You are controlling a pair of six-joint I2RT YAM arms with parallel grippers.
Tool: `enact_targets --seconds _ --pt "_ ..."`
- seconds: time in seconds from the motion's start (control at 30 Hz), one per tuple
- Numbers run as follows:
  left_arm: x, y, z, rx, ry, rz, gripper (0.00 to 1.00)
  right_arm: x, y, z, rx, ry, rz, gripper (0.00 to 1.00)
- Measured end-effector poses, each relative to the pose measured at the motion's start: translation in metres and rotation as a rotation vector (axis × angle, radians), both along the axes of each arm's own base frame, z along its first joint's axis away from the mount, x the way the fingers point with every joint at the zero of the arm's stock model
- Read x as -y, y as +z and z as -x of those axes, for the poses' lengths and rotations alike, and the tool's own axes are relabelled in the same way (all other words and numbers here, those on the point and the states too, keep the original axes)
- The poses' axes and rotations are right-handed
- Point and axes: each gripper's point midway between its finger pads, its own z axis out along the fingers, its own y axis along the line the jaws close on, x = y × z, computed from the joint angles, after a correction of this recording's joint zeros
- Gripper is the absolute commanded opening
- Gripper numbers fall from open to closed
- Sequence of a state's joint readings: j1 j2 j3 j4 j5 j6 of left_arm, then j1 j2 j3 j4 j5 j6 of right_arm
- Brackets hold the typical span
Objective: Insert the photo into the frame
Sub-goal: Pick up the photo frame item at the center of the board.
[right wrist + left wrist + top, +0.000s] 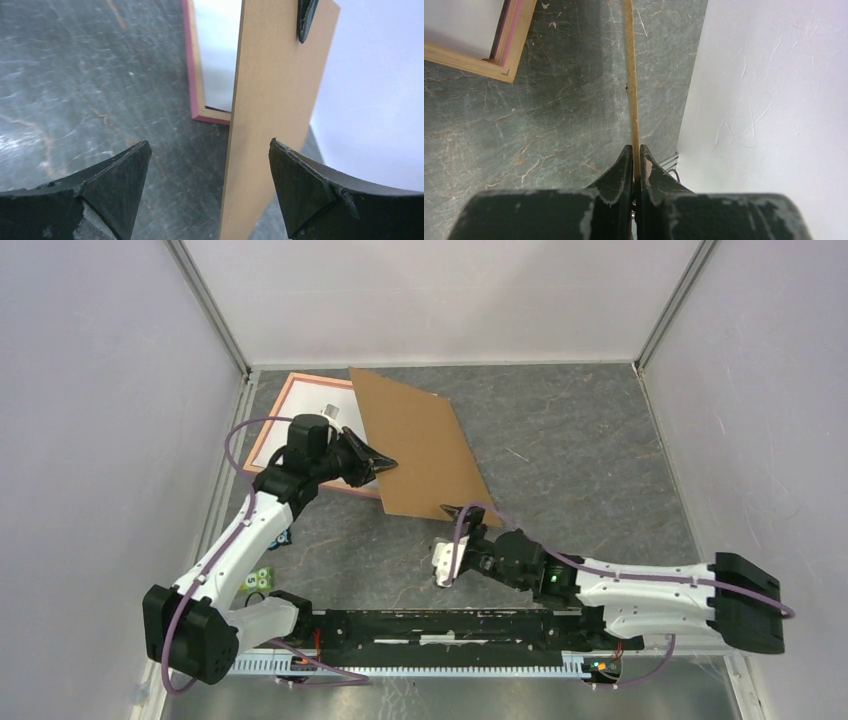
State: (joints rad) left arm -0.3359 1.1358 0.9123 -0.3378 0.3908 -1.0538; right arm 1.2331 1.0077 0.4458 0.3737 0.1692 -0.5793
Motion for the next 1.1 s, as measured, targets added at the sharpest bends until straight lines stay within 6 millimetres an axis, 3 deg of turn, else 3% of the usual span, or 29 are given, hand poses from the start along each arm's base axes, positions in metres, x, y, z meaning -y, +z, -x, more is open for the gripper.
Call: enact_targets --seconds 0.27,0.53,0.8,0.97,1.1 --pt "-0.010 0.009 0.004 -0.021 0.029 -0.014 0.02 -0.019 0.014 -0.024 0.184 -0.209 0.097 0.70" --pt "-0.020 0.018 0.009 -0.023 0.064 -0.025 0.02 -0.006 0.034 -0.040 0.270 -0.346 0.048 0.60" --pt "-0.026 0.040 0.004 0.004 0.101 0.003 0.02 0.010 0.029 -0.044 0.325 -0.412 0.015 0.50" --pt "-0.027 0.046 0.006 0.002 0.103 0.002 0.02 0.011 0.026 -0.048 0.338 -0.444 0.007 0.30" --pt "-0.029 0.045 0.008 -0.006 0.106 0.004 0.04 0.010 0.026 -0.049 0.334 -0.453 -0.009 0.06"
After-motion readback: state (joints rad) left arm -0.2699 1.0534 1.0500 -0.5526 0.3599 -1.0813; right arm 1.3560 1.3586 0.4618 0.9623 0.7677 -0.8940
